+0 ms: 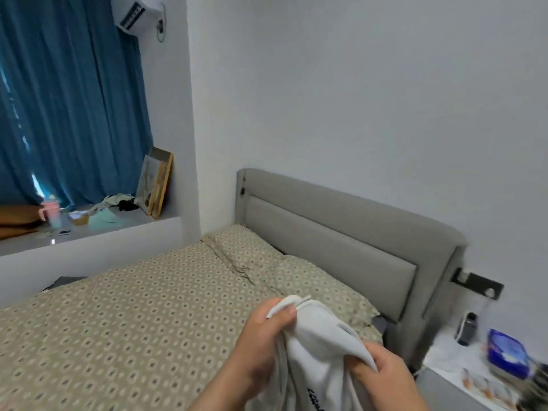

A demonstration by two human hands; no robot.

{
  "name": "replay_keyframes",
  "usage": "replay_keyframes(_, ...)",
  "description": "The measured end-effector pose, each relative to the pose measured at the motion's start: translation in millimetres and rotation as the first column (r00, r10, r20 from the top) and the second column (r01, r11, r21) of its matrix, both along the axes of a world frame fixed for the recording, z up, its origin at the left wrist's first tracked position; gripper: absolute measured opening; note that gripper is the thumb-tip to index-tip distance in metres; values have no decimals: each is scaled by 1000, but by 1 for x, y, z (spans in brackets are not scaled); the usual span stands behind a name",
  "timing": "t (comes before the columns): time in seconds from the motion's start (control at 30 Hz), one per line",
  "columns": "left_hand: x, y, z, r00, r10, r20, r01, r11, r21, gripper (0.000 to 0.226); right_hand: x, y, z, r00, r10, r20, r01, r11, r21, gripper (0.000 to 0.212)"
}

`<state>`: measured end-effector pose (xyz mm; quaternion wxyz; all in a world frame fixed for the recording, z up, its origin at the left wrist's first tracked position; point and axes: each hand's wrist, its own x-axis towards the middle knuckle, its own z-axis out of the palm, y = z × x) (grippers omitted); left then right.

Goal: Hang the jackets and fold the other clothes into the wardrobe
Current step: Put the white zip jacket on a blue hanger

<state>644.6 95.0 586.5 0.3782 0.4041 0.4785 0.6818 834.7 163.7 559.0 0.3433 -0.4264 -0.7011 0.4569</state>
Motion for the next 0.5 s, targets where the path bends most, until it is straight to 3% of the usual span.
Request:
replay_keyframes(0.07,34,23,6,996,-89,-16,89,996,3,40,41,6,4,996,-90,4,90,996,23,57)
replay_keyframes(0.23,108,76,14,934,-354,-44,354,935,-1,26,125,16,8,952,-302,-42,303,953,7,17)
replay_keyframes(0.43,193,146,15,755,-655,-9,655,755,-30,46,205,26,8,813,-566,-133,566,823,-46,18)
replay_keyframes(0.5,218,170,11,687,-726,18,726,686,-51,38,225,28,6,738,-656,-155,654,753,-76,16)
